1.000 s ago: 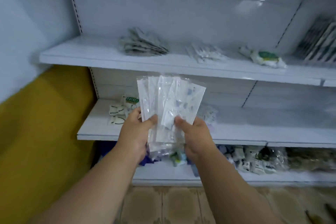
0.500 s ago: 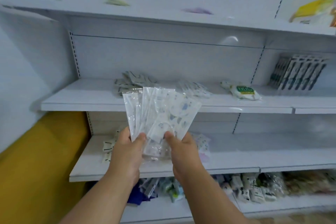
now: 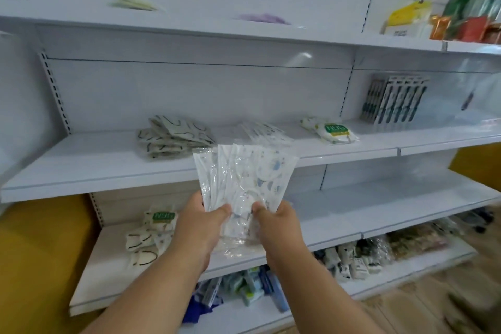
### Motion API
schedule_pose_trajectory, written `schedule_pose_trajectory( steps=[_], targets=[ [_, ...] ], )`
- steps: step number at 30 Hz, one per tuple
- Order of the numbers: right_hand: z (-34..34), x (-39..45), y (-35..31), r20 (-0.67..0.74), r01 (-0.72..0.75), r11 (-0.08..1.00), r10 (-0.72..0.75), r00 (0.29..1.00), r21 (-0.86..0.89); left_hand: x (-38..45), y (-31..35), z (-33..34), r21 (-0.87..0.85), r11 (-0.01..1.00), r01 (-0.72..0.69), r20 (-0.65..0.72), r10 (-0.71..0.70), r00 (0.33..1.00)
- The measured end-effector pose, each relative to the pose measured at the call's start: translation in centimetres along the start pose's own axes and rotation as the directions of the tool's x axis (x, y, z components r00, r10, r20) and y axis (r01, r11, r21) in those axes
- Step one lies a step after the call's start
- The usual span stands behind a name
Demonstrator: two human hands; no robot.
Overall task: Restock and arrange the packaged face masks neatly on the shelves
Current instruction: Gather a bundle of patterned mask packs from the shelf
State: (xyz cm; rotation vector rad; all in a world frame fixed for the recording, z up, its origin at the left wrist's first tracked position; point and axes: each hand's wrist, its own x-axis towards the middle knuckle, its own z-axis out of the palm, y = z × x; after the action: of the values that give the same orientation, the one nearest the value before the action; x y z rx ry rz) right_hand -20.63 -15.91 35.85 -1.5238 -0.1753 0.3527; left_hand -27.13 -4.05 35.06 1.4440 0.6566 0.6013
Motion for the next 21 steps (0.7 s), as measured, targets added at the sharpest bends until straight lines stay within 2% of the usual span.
schedule_pose_trajectory(
  steps=[9,14,18,21],
  targets=[
    [-3.7,9.7,1.9,-0.054,-0.057,0.998,0.056,0.997,-0.018,6.2,-1.8,7.7,-0.009,0.999,0.037,-0.018,-0.038,0.999],
    [-5.4,19.5,1.0,-0.024,0.037,0.999,-0.037,0.999,-0.017,12.8,-1.1,12.2,-0.083,0.996,0.03,-0.062,-0.036,0.997],
    [-7.0,26.5,-0.4,0.0,0.016,0.999,-0.016,1.0,-0.048,17.2,-0.3,16.1,0.046,0.999,0.014,-0.126,-0.008,0.992],
    [-7.6,31.8,-3.7,0.035,0.048,0.998,-0.047,0.998,-0.049,21.9,1.9,18.4,0.06,0.998,-0.021,-0.113,0.027,0.993]
  ],
)
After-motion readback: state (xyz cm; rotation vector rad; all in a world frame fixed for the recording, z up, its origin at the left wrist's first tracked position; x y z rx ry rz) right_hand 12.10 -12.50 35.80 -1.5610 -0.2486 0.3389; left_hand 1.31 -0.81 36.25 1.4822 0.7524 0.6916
